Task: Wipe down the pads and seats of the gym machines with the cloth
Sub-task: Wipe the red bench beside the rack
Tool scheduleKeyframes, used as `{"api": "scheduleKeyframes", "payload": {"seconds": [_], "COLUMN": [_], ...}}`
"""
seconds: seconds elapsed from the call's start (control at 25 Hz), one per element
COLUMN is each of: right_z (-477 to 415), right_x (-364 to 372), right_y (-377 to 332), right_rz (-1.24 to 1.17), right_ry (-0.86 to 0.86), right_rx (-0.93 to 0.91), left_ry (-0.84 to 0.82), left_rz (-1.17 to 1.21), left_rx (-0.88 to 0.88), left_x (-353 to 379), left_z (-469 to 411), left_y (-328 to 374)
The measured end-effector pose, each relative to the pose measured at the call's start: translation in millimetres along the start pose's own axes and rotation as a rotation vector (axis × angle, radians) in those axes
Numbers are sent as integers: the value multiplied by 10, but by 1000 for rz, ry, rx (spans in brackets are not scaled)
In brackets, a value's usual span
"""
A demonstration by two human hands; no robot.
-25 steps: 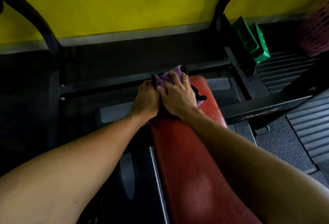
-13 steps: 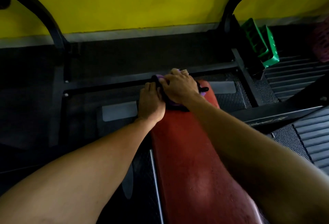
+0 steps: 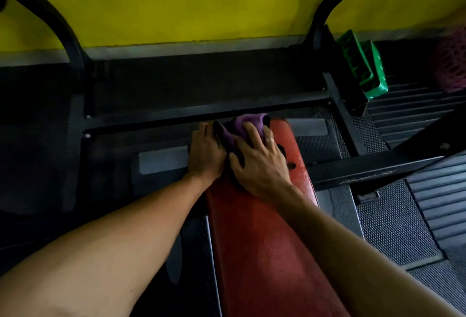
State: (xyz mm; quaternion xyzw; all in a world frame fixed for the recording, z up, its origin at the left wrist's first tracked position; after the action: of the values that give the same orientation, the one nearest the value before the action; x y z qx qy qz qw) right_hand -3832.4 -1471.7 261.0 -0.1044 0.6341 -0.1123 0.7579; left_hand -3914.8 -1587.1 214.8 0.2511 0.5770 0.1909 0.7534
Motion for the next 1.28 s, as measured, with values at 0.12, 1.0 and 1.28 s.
{"api": "scheduleKeyframes", "payload": {"seconds": [0.12,1.0,1.28], "right_z": [385,1,1049], "right_x": [-33,-80,107], "right_y": [395,775,681], "right_rz": [141,-320,-287], "right_ry": [94,279,327], "right_rx": [35,657,747], "left_ry": [62,-72,-68], "left_rz": [43,-454,-496], "left_rx": [6,496,518], "left_x": [-7,203,293], "left_z": [-19,-21,-20], "left_y": [-13,526,525]}}
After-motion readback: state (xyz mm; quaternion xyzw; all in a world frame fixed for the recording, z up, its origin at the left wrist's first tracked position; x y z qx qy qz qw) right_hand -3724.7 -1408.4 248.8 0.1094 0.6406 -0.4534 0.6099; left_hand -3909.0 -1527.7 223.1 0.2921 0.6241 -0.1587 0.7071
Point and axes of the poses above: each hand's wrist, its own z-axis away from the middle knuckle, its own x-axis out of the palm, y = z × x, the point moved 4 cm from there along -z, towards the middle knuckle, and after that the axes turned 11 degrees about -x, right-handed, at the moved point
